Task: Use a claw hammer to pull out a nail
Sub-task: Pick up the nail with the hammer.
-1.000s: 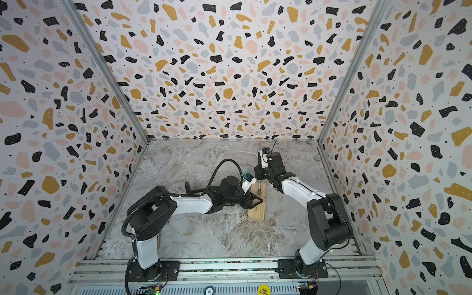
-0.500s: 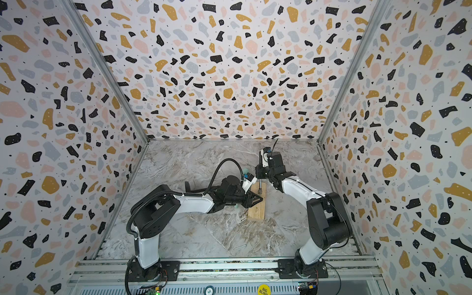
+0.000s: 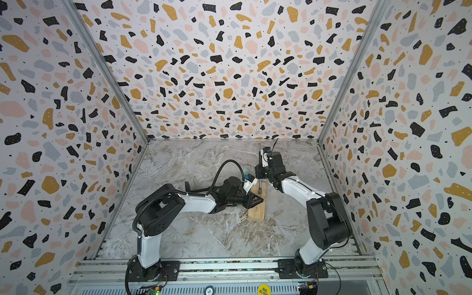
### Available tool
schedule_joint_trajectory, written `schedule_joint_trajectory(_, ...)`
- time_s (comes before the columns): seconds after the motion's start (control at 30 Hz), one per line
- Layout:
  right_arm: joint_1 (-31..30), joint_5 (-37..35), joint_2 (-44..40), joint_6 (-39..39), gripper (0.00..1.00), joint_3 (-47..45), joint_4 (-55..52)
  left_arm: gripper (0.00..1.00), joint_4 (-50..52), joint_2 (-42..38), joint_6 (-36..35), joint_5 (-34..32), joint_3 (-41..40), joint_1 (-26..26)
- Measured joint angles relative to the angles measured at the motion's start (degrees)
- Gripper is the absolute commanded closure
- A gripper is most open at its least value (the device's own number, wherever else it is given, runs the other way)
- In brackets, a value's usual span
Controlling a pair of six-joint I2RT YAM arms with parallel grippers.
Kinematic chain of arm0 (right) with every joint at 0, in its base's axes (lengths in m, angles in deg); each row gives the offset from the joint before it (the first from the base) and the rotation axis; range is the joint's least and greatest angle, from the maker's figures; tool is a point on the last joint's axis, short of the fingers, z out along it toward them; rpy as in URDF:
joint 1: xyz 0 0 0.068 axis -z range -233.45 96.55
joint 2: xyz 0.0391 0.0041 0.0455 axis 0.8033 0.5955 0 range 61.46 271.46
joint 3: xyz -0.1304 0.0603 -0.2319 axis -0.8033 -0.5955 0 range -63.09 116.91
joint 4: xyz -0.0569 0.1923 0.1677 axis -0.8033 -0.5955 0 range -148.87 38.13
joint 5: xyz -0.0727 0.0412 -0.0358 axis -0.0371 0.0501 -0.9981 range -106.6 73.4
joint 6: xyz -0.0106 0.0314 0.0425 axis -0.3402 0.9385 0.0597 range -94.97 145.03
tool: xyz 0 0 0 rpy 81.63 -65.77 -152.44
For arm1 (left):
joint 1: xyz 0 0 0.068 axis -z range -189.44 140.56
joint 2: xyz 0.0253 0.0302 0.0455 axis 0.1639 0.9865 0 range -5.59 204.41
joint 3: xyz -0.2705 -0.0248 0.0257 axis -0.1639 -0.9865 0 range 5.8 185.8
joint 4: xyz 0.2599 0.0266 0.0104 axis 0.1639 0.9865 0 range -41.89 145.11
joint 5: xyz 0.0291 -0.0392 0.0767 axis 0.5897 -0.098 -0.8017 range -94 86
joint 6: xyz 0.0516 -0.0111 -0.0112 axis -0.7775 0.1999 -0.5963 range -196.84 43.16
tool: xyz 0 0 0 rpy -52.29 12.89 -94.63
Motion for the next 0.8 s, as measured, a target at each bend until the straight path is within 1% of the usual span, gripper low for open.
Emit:
schedule_joint_trajectory(0.1, 0.0, -0.2, 0.0, 0.2, 1.00, 0.0, 0.2, 0.72, -0.7, 0.2, 0.5, 0.0, 0.0, 0.0)
schedule_joint_trajectory(0.23, 0.0, -0.3, 0.0, 0.3, 1.00, 0.0, 0.3, 0.79, -1.1, 0.3, 0.9, 0.0, 0.0, -0.1)
schedule_joint_trajectory(0.8, 0.0, -0.4, 0.4, 0.7, 1.00, 0.1, 1.2, 0.93, -2.3, 0.7, 2.4, 0.0, 0.0, -0.3)
